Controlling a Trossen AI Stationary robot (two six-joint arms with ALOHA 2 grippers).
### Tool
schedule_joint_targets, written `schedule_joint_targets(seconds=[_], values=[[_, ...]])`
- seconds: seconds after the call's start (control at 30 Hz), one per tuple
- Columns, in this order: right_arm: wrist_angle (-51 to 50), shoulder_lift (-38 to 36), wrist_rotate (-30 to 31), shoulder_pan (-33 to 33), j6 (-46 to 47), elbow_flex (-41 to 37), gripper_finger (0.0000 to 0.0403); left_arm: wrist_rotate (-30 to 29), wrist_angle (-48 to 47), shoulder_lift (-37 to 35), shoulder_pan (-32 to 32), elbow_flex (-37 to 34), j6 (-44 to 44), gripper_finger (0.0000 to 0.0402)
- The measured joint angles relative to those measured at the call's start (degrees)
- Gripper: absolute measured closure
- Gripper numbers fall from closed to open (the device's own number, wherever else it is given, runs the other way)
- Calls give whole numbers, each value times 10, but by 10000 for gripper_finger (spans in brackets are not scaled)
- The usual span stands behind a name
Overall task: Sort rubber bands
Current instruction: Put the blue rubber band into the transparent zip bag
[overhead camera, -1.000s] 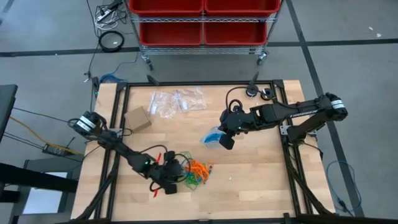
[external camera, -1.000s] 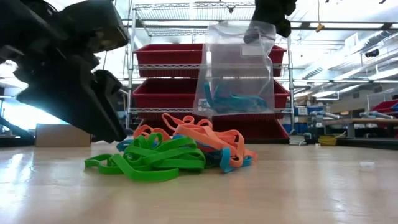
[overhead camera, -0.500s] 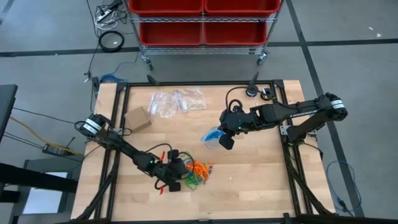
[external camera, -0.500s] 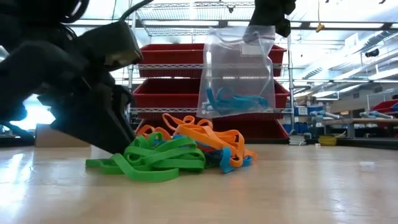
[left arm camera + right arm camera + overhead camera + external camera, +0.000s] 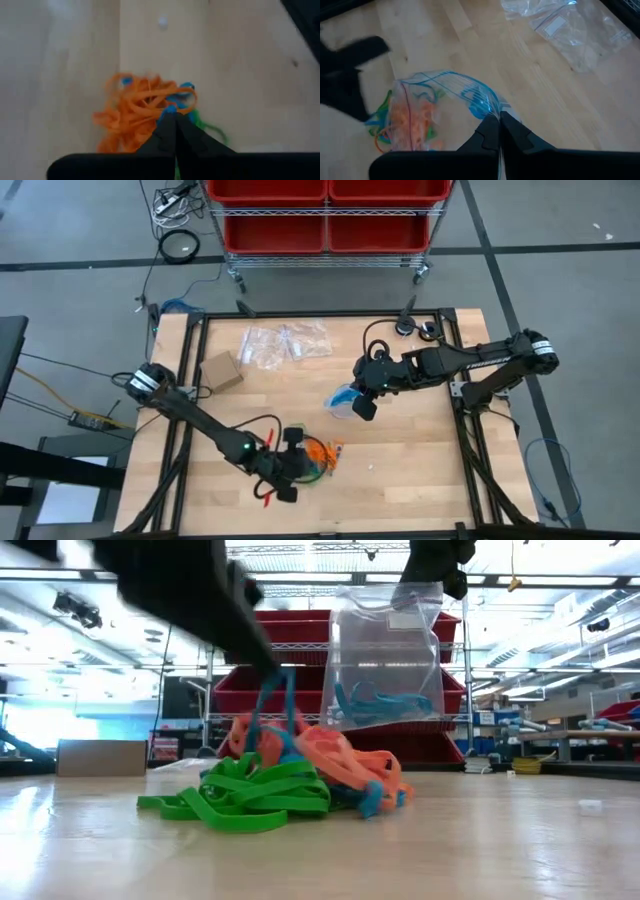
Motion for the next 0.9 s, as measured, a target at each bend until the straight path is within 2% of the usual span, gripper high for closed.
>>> schedule_joint_targets(seconds=[0.33,0.4,0.47,0.6,0.67,0.8,0.9], values=[[-1,0,0,0,-3,0,403,-85,-181,-1,-10,166,87,400],[0,0,0,0,-3,0,403,-85,-201,-1,-7,182,88,400],[0,0,0,0,-3,0,403,-41,-219,-1,3,186,71,400],[-1,0,-1,0,-3,0,403,90,-220,-1,19,146,6,388],[0,0,-3,0,-3,0,403,125,-200,0,17,109,-23,375],[0,0,-4,0,-3,0,403,133,-119,0,2,38,-50,338],[0,0,-6,0,-3,0,403,109,-28,0,-10,-16,-28,309]])
